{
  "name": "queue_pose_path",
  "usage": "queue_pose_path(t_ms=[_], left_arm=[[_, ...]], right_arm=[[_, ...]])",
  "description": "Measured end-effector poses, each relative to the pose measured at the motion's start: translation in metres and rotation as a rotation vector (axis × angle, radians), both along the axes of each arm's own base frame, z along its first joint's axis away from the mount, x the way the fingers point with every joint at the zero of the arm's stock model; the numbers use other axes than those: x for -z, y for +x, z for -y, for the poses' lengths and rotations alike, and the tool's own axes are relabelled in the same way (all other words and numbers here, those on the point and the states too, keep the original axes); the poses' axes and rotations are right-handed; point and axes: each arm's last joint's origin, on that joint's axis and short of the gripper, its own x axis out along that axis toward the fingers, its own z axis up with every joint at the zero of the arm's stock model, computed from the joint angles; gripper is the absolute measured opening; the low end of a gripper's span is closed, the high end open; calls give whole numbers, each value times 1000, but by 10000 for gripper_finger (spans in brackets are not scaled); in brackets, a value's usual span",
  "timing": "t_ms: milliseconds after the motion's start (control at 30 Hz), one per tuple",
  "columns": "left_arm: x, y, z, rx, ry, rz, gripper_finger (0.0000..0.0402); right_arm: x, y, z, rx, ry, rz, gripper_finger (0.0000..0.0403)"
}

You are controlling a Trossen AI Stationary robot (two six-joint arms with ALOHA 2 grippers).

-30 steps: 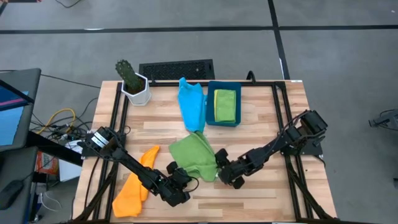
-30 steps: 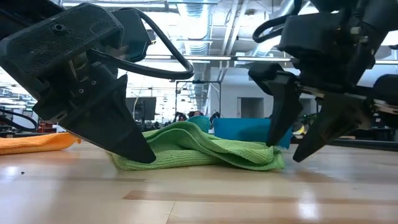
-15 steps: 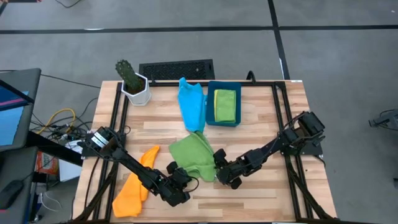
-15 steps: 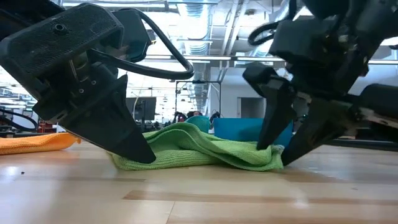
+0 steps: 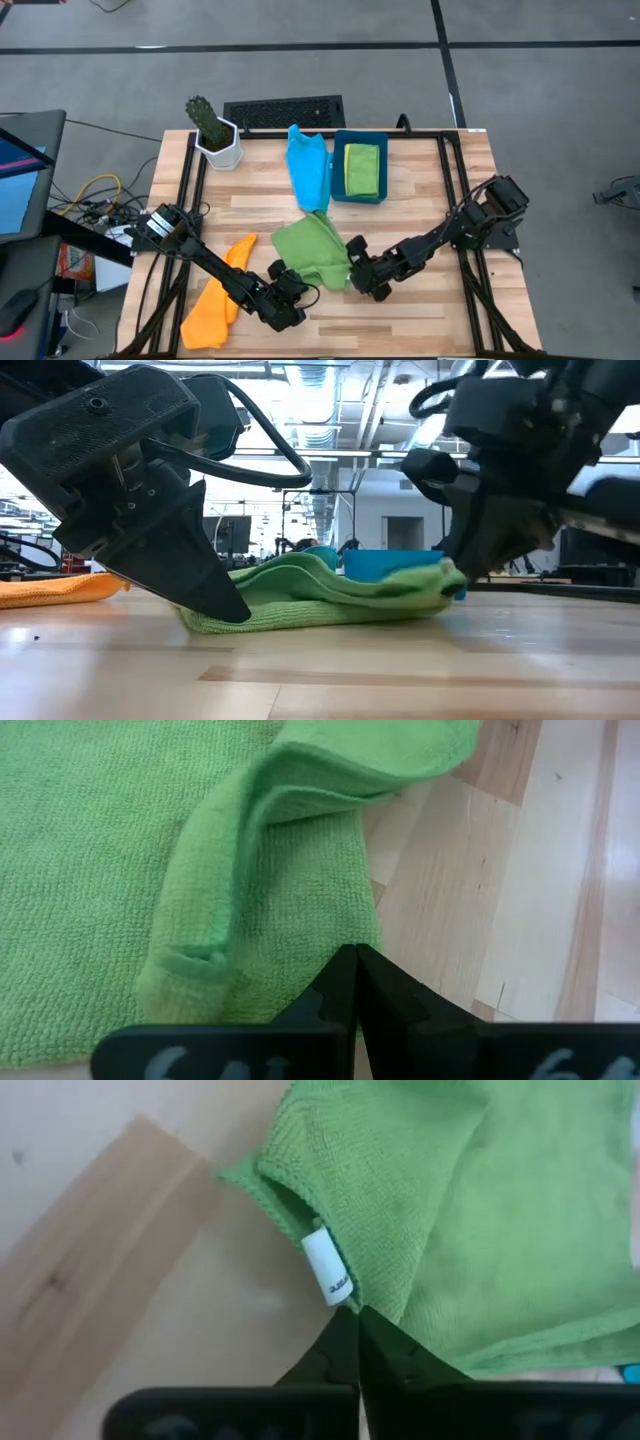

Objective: Fold microfiber towels
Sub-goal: Fold the green towel

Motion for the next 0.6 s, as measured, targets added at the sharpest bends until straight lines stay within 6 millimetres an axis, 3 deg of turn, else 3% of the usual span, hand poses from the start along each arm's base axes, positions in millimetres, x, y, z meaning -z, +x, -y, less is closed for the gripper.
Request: queue_pose_path(t_ms=[400,600], left_arm=[[0,0,2,-3,-43,-4,0],[0,-5,10,12,-75,-5,0]], right_arm=[[-10,17,52,269,459,-117,35],[-10,22,72,351,559,-141,24]])
